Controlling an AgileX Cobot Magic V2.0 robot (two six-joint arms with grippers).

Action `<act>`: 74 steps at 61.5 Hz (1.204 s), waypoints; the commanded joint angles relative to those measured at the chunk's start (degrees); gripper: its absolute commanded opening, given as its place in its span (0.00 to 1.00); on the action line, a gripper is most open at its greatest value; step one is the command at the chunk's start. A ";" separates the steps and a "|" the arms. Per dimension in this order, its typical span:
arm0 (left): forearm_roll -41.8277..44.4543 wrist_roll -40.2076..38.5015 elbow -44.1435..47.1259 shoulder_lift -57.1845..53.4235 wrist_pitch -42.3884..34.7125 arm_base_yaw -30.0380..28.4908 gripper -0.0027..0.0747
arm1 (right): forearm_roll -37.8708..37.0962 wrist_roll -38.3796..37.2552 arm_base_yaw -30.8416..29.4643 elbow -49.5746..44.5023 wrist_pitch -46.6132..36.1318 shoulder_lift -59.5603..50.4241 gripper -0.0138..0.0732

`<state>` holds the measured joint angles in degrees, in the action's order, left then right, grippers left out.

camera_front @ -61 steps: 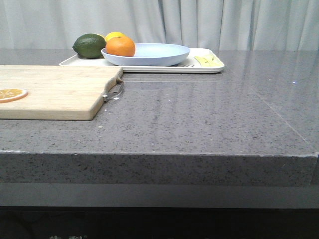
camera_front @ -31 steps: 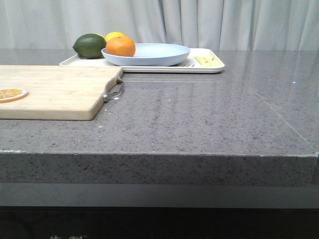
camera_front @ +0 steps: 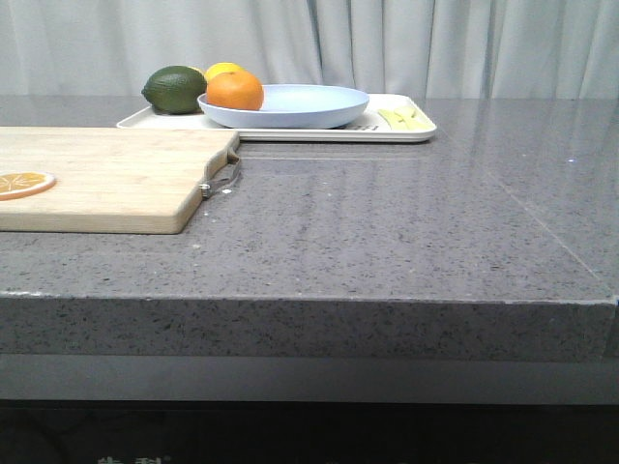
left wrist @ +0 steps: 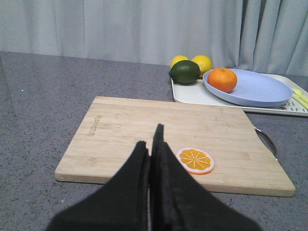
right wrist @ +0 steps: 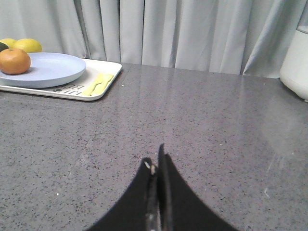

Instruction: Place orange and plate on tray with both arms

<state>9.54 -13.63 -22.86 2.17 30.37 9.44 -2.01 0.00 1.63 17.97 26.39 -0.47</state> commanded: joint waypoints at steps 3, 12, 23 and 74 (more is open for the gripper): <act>-4.62 5.29 0.66 -0.79 -7.18 -1.04 0.01 | -0.84 0.46 -0.29 2.04 -4.71 0.65 0.08; -10.31 8.98 3.69 -3.74 -9.60 -4.72 0.01 | -0.84 0.46 -0.29 2.04 -4.71 0.65 0.08; -10.70 8.98 8.65 -3.61 -15.08 -7.38 0.01 | -0.84 0.46 -0.29 2.04 -4.65 0.65 0.08; -11.92 8.88 23.18 -3.50 -25.51 -7.36 0.01 | -0.84 0.46 -0.29 2.04 -4.39 0.65 0.08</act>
<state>-1.94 -4.89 0.05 -0.25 9.89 2.16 -2.01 0.00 1.63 17.97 26.30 -0.56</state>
